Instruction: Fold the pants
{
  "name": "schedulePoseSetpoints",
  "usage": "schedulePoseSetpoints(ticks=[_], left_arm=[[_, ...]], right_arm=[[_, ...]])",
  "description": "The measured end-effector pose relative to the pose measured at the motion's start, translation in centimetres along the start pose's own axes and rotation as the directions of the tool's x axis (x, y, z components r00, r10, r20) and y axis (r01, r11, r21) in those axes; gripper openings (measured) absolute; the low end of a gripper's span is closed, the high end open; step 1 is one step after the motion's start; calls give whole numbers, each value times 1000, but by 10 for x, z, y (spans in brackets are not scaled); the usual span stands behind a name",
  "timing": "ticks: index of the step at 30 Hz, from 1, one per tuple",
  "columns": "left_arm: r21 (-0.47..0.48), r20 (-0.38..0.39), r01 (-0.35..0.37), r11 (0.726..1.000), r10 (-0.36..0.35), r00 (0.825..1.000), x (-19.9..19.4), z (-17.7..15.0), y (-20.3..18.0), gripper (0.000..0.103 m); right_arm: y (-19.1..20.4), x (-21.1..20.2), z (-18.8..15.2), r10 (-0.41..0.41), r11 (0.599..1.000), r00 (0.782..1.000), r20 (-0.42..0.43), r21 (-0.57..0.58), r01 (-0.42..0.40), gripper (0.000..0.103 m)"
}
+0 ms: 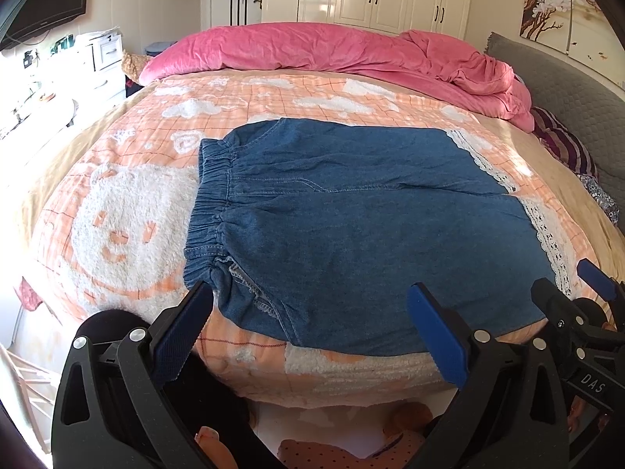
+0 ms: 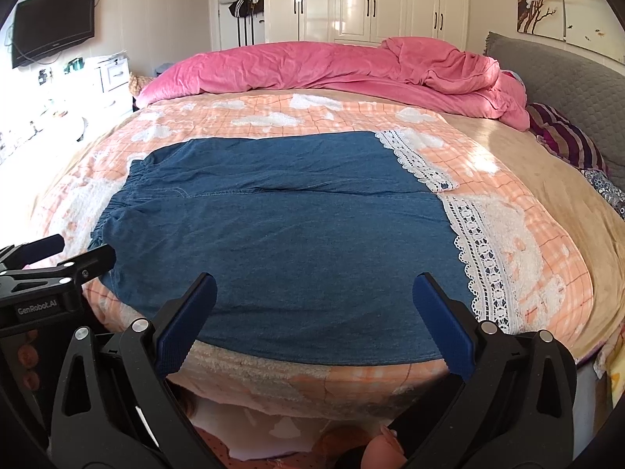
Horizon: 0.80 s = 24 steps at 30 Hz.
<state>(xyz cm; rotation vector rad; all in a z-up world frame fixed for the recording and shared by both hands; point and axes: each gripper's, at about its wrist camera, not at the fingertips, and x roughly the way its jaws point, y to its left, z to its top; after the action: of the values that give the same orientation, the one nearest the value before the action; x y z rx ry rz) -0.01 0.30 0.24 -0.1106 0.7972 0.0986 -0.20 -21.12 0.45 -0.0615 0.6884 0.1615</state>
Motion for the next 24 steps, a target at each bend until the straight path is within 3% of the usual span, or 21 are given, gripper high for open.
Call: schedulePoseSetpoints(ticks=[9, 18, 24], left_arm=[[-8, 2, -9, 1000, 9, 1000, 5, 1, 6, 99], [-35, 2, -39, 999, 39, 999, 31, 28, 35, 99], [-100, -33, -51, 994, 48, 998, 63, 56, 71, 99]], right_arm=[[1, 4, 6, 30, 999, 1000, 2, -19, -30, 95], [14, 41, 41, 56, 994, 998, -3, -96, -56, 95], [29, 81, 80, 173, 980, 981, -82, -89, -180, 95]])
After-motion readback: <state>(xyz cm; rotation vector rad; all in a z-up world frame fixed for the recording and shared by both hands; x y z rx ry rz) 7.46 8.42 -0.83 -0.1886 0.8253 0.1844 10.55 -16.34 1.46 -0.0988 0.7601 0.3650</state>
